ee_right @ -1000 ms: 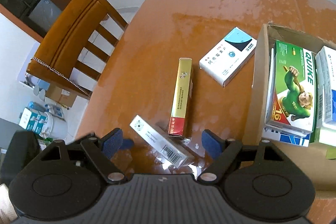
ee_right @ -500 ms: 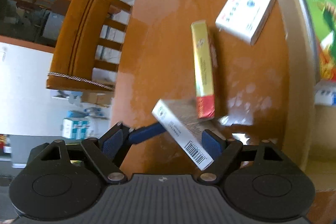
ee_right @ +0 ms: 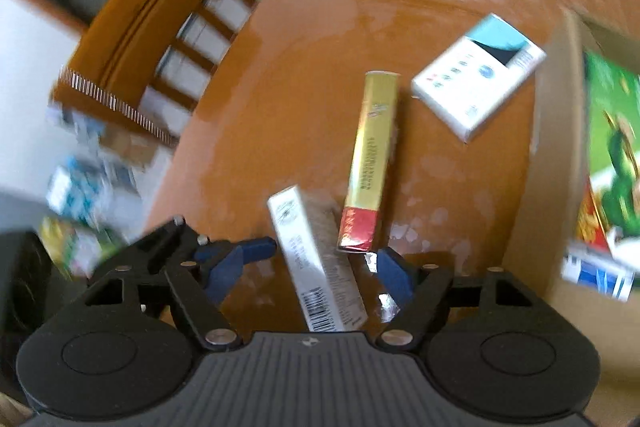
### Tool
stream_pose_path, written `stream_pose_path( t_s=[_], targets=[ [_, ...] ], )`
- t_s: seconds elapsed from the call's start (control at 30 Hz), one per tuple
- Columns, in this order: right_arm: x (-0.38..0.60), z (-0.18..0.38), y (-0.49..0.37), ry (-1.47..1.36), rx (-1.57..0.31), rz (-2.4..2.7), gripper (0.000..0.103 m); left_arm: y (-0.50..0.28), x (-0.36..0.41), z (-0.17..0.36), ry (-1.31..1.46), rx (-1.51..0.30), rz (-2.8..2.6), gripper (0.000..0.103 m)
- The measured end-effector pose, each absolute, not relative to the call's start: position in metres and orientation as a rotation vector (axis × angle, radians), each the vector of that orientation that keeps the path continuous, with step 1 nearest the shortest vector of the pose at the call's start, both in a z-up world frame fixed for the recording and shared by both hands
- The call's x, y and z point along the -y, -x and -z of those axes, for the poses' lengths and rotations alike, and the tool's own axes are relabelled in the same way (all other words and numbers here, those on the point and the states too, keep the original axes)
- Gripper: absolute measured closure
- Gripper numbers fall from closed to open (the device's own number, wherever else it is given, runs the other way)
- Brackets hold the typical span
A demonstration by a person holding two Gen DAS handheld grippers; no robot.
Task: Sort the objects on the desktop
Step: 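Raise the white box over the cardboard box with the right gripper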
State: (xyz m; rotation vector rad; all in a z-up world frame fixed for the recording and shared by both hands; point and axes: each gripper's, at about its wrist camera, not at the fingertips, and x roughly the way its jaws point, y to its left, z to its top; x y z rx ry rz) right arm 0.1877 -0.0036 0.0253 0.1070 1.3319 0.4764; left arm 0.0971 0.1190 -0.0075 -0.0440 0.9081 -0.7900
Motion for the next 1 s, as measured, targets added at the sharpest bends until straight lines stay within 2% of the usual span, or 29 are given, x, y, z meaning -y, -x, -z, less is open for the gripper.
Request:
stream_pose_path(
  t_s=[0.13,0.2,0.27,0.3,0.43,0.7,1.0],
  targets=[
    [-0.028,-0.022,-0.177,0.167,-1.322,-0.533,0.038,-0.089,-0.125,0.015,0.028,-0.932,0.772,0.000],
    [-0.038,-0.017,-0.172,0.274,-1.331,-0.564,0.062,-0.087,-0.127,0.017,0.032,-0.939,0.765,0.000],
    [-0.046,-0.013,-0.168,0.343,-1.337,-0.579,0.076,-0.087,-0.129,0.018,0.038,-0.944,0.755,0.000],
    [-0.049,-0.011,-0.166,0.375,-1.336,-0.581,0.080,-0.087,-0.127,0.017,0.041,-0.944,0.753,0.000],
    [-0.045,-0.013,-0.167,0.339,-1.351,-0.570,0.080,-0.086,-0.128,0.013,0.045,-0.934,0.743,0.000],
    [0.008,-0.029,-0.184,-0.104,-1.407,-0.569,0.080,-0.079,-0.132,0.006,0.028,-0.922,0.735,0.000],
    [0.100,-0.076,-0.191,-0.620,-1.238,-0.576,0.080,-0.088,-0.114,-0.011,-0.007,-0.881,0.783,0.000]
  ],
)
